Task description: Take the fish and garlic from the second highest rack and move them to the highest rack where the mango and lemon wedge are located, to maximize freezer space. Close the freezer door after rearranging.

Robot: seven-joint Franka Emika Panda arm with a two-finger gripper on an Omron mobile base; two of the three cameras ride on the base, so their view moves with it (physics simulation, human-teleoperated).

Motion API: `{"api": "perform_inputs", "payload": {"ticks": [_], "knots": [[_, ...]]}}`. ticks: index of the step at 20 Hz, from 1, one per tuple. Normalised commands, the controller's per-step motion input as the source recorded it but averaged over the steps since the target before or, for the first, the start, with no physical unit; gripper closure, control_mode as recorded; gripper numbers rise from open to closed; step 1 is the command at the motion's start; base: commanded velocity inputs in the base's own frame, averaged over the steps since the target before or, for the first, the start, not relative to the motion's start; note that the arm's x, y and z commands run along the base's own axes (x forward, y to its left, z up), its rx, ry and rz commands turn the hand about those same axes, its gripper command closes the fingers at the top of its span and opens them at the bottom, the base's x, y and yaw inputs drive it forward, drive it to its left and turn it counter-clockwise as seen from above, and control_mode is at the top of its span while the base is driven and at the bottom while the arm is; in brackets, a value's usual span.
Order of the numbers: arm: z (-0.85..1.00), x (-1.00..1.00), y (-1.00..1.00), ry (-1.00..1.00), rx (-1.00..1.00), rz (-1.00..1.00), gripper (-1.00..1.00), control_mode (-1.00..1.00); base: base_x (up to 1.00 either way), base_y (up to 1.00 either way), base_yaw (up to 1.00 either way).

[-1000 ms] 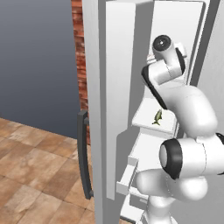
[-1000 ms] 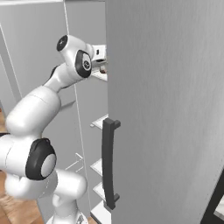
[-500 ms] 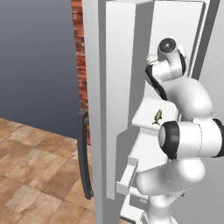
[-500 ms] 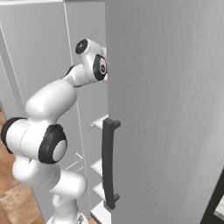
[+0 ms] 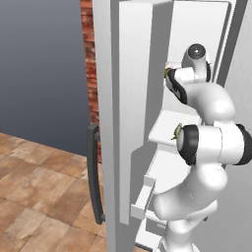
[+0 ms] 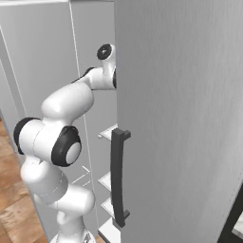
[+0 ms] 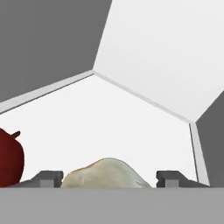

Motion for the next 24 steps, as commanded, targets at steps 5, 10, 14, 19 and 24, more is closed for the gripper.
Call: {"api": "perform_inputs", "payload": {"ticks": [5, 10, 14, 19, 24], "knots": [[-0.03, 0.19, 0.0, 0.06, 0.0, 0.0, -1.0, -1.0, 0.0, 0.0, 0.0], [0.0, 0.0, 0.2, 0.01, 0.0, 0.0, -1.0, -1.0, 0.0, 0.0, 0.0], [0.0, 0.0, 0.37, 0.0, 0.0, 0.0, -1.0, -1.0, 0.0, 0.0, 0.0], [0.0, -0.1, 0.45, -0.01, 0.0, 0.0, -1.0, -1.0, 0.0, 0.0, 0.0], [0.0, -0.48, 0.33, -0.07, 0.0, 0.0, -1.0, -1.0, 0.0, 0.0, 0.0]]}}
